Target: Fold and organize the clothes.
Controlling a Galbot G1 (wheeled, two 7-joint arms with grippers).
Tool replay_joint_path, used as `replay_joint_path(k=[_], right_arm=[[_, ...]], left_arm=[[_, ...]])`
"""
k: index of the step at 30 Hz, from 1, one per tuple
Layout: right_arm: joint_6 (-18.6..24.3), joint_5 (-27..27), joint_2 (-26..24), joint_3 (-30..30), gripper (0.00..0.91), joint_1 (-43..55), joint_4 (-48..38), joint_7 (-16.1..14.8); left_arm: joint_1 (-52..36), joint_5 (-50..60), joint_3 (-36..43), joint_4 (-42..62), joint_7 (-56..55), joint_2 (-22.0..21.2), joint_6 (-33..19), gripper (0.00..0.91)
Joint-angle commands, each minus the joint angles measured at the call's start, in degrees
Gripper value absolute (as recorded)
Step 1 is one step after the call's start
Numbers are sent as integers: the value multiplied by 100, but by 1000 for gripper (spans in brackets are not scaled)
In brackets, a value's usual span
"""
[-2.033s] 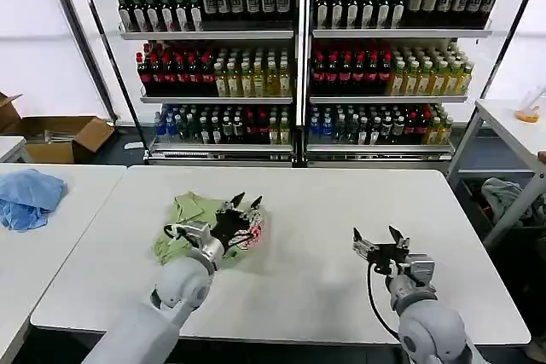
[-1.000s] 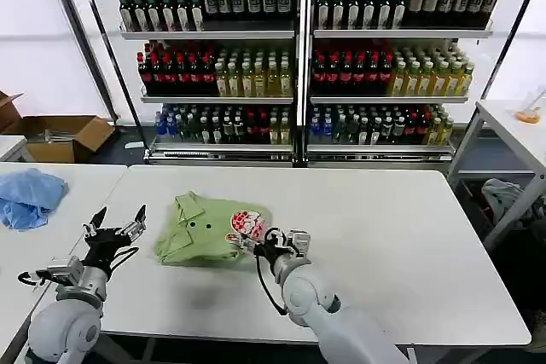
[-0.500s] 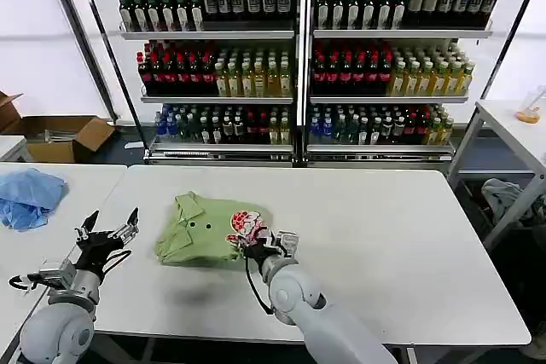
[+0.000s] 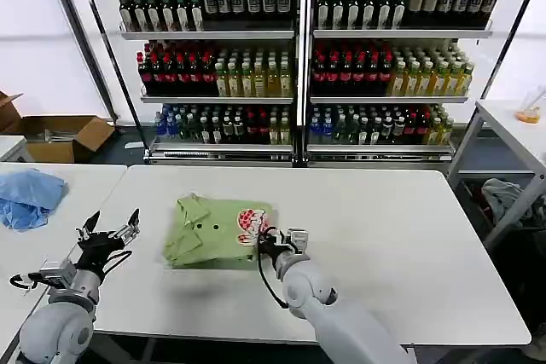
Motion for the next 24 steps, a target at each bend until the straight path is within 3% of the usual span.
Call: replay_joint_path(k=[1,7,13,19,20,22,23,24], right_arm=[[-141,-562,-881,430,0,116,-60,-660],[-172,-601,-1357,892,0,-42,42,-911],[-139,-637,-1604,1344,0,-351,214,-946],[-143,-1076,-1711,1590,0,-564,263,-1183],[-122,-1216,-1709,1616,907,-590,327,-1285],[208,-1627,-1709,1596,907,-664,411,-1342],[779,-2419,-1701,1566,907,-745,466,-1379],[1119,-2811,-1703,1554,907,-804,488,-1388]], left_arm=[[10,-3,-2,-9,18,9,27,907],[35,-2,10,-19,43,-11,38,907],[26,-14,39,-56,59,-21,50,907],[-5,-7,107,-63,70,-15,65,907],[-10,5,119,-66,71,-15,63,907],[-14,52,137,-65,73,-16,53,907],[-15,104,150,-62,83,-14,35,907],[-16,119,153,-68,86,-13,30,907]])
